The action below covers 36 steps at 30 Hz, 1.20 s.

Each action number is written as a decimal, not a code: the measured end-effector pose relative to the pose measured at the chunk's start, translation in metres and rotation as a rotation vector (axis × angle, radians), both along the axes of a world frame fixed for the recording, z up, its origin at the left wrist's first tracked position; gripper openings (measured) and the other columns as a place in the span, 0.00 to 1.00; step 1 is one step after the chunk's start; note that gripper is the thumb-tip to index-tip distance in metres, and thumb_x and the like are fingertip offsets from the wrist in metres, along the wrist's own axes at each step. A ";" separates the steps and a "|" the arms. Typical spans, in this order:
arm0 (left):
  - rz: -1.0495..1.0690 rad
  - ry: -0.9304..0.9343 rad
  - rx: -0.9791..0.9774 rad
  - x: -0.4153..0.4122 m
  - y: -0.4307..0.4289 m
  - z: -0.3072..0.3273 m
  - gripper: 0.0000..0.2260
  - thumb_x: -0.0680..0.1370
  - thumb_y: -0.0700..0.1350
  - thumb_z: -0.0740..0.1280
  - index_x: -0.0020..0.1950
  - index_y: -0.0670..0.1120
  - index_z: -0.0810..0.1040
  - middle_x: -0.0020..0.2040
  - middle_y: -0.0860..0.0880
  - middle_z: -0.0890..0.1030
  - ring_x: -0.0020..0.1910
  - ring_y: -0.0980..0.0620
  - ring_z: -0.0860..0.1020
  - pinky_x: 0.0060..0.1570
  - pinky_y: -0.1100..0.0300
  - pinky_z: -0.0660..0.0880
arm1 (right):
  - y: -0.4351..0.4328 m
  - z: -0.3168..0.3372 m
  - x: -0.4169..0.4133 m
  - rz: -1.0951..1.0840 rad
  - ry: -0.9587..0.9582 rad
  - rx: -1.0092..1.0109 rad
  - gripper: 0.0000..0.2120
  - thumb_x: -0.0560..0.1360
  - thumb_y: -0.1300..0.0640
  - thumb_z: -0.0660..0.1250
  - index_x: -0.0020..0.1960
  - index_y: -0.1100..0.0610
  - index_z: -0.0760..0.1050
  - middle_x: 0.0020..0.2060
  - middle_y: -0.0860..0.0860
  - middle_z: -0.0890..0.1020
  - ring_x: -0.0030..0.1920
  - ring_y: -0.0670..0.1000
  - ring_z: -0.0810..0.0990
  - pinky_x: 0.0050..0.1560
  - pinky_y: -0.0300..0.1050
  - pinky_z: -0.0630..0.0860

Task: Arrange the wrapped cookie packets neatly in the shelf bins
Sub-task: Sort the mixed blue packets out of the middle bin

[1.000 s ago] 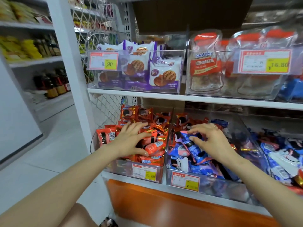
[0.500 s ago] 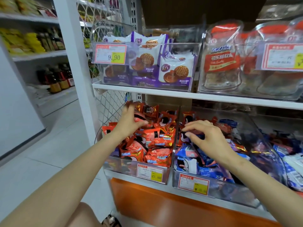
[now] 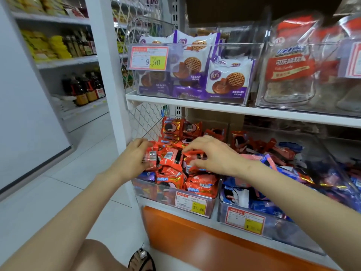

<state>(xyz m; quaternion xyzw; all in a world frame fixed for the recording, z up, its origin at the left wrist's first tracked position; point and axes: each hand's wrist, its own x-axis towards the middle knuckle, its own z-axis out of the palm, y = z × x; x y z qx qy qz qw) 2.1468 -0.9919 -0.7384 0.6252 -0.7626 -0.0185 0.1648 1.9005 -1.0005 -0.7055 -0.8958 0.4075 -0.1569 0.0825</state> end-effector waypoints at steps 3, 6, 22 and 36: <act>0.003 -0.007 -0.016 -0.004 0.004 -0.003 0.31 0.74 0.47 0.70 0.72 0.42 0.61 0.70 0.43 0.64 0.70 0.45 0.61 0.68 0.57 0.58 | -0.015 -0.006 0.032 -0.002 0.097 0.082 0.26 0.74 0.44 0.66 0.70 0.48 0.67 0.69 0.49 0.70 0.69 0.52 0.65 0.68 0.50 0.63; 0.020 -0.136 -0.025 -0.008 -0.003 -0.007 0.33 0.74 0.50 0.69 0.74 0.43 0.58 0.72 0.43 0.62 0.70 0.45 0.59 0.70 0.57 0.53 | -0.032 -0.017 0.051 -0.066 0.192 0.112 0.32 0.73 0.38 0.64 0.73 0.47 0.62 0.72 0.51 0.66 0.72 0.56 0.61 0.72 0.56 0.58; -0.051 -0.217 -0.243 -0.002 -0.030 -0.012 0.33 0.70 0.44 0.73 0.72 0.48 0.64 0.66 0.49 0.72 0.64 0.47 0.67 0.60 0.57 0.63 | -0.052 -0.005 0.023 -0.363 0.338 -0.014 0.26 0.74 0.46 0.68 0.69 0.51 0.68 0.65 0.51 0.70 0.61 0.55 0.74 0.57 0.49 0.72; -0.036 0.287 -0.178 -0.038 -0.079 0.010 0.11 0.74 0.43 0.70 0.54 0.39 0.79 0.60 0.41 0.75 0.61 0.44 0.73 0.59 0.60 0.65 | -0.030 -0.007 0.008 -0.195 0.204 -0.043 0.17 0.75 0.50 0.66 0.64 0.46 0.73 0.69 0.49 0.68 0.68 0.53 0.68 0.67 0.49 0.67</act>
